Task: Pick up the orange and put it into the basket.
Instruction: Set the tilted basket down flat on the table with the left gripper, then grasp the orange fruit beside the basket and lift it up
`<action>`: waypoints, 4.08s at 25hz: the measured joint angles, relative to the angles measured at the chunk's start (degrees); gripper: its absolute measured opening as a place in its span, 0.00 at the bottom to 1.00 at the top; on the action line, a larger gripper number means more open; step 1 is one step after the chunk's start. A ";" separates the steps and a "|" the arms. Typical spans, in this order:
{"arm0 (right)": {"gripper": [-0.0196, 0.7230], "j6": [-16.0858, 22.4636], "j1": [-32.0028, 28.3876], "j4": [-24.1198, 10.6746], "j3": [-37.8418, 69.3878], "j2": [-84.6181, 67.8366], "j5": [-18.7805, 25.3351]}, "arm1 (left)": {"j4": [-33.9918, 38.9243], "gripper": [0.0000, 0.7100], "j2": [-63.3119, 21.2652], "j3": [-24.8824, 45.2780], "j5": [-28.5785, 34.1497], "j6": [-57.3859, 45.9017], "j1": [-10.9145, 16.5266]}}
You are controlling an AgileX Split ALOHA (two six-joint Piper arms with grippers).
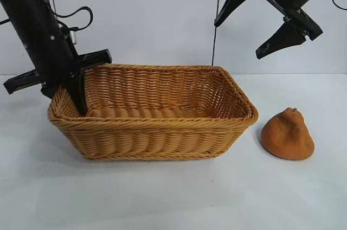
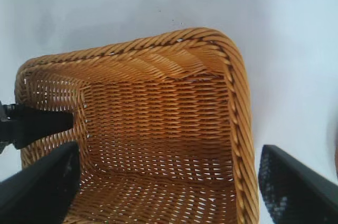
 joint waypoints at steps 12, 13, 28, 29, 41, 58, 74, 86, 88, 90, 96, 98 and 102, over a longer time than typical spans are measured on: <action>0.88 0.00 0.00 0.00 0.00 0.00 0.12 | -1.81 0.51 1.20 0.00 -0.85 1.85 0.00; 0.88 0.00 0.00 0.00 0.00 0.00 0.25 | -2.11 0.62 1.20 -0.04 -0.85 1.85 0.00; 0.88 0.00 0.00 -0.14 0.00 0.00 1.56 | 14.31 0.83 -6.78 -15.59 12.14 3.87 0.83; 0.88 0.00 0.00 -0.14 0.00 0.00 1.56 | 15.16 0.83 -6.78 -16.53 12.27 3.87 1.41; 0.88 0.00 0.00 -0.21 0.00 0.00 2.65 | 16.71 0.83 -9.21 -16.49 12.73 8.23 10.30; 0.88 0.00 0.00 -0.21 0.00 0.00 3.22 | 19.33 0.82 -57.22 29.47 13.00 8.94 10.37; 0.88 -2.89 0.00 -1.38 -0.27 -1.86 4.36 | 19.33 0.82 -109.77 59.68 4.93 8.88 10.37; 0.88 -0.38 0.00 -16.05 -3.28 -2.50 8.55 | 19.33 0.82 -116.22 59.93 4.30 8.83 10.37; 0.88 1.68 -0.28 -20.06 -3.28 -2.50 8.99 | 19.33 0.82 -119.68 59.93 4.30 8.83 10.37; 0.88 3.07 -1.15 -22.86 -3.28 -2.50 9.12 | 19.33 0.82 -122.38 59.93 4.32 8.83 10.37; 0.88 3.87 -3.97 -24.73 -3.28 -2.01 9.06 | 19.70 0.82 -122.92 59.93 4.32 8.83 10.37; 0.88 3.87 -3.97 -24.85 -3.28 -0.67 9.06 | 19.70 0.82 -122.92 59.93 4.32 8.83 10.37; 0.88 3.91 -3.97 -24.86 -3.28 3.84 8.29 | 19.70 0.82 -122.92 59.93 4.32 8.83 10.37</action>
